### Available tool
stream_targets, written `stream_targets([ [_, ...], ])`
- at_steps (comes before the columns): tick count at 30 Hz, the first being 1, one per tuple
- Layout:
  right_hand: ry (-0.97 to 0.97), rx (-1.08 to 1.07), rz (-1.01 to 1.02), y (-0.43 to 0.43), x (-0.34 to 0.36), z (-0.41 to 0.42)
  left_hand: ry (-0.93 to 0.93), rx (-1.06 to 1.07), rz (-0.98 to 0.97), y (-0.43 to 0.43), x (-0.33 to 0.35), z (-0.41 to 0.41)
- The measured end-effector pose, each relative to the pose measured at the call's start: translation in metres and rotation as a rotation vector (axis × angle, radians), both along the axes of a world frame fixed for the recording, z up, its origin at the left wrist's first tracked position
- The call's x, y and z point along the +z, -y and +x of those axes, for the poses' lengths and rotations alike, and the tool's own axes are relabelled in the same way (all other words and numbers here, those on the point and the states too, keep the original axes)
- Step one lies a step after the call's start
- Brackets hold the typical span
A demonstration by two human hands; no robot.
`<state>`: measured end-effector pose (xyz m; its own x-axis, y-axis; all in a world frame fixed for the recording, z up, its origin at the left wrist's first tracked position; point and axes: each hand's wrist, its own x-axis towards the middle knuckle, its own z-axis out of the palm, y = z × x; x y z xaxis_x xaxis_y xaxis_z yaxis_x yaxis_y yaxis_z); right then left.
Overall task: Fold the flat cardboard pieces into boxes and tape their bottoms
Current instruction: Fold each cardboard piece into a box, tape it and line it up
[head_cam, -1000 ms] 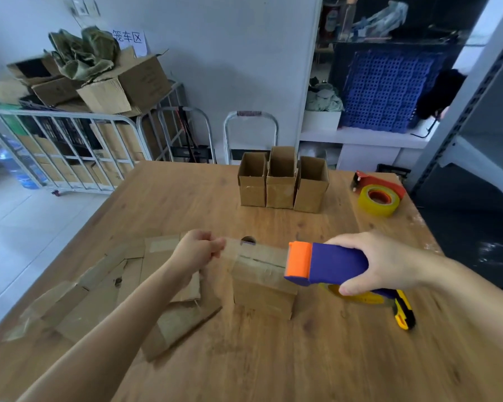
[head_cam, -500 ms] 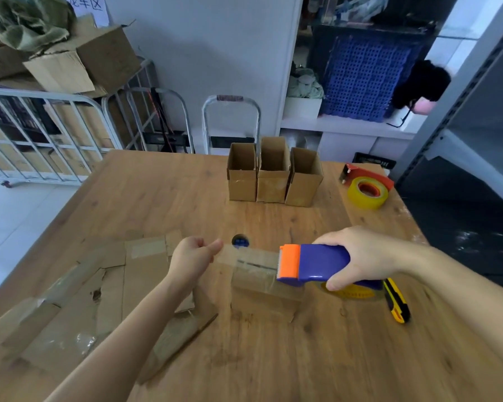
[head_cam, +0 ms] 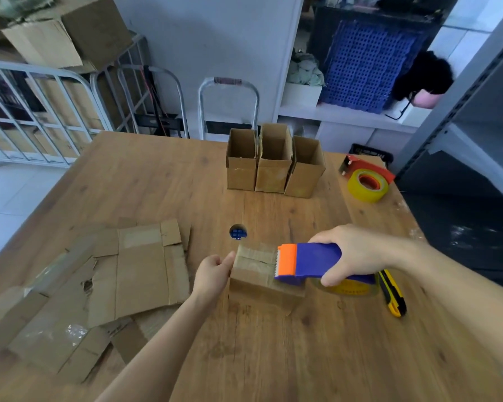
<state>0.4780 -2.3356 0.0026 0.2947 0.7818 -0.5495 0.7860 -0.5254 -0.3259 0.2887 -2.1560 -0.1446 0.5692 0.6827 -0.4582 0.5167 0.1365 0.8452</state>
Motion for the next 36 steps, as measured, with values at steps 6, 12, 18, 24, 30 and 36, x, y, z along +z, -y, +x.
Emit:
stream_targets([
  [6,-0.050,-0.050,0.033,0.005,-0.002,0.001,-0.096,0.020,-0.003,-0.002,0.005,0.001],
  [12,-0.068,-0.074,0.051,0.008,-0.003,0.000,-0.071,0.087,0.112,0.004,0.005,-0.012],
  [18,-0.068,-0.073,0.094,0.012,-0.009,-0.001,0.201,-0.118,0.483,0.029,0.077,0.006],
  [24,-0.103,-0.110,0.165,0.024,-0.017,-0.004,-0.104,-0.690,0.734,0.047,0.056,0.017],
  [30,-0.139,-0.090,0.206,0.037,-0.016,-0.004,-0.248,-1.003,0.903,0.028,0.052,0.011],
  [36,-0.106,-0.057,0.223,0.050,-0.013,-0.005,-0.452,-1.076,1.206,0.036,0.052,0.010],
])
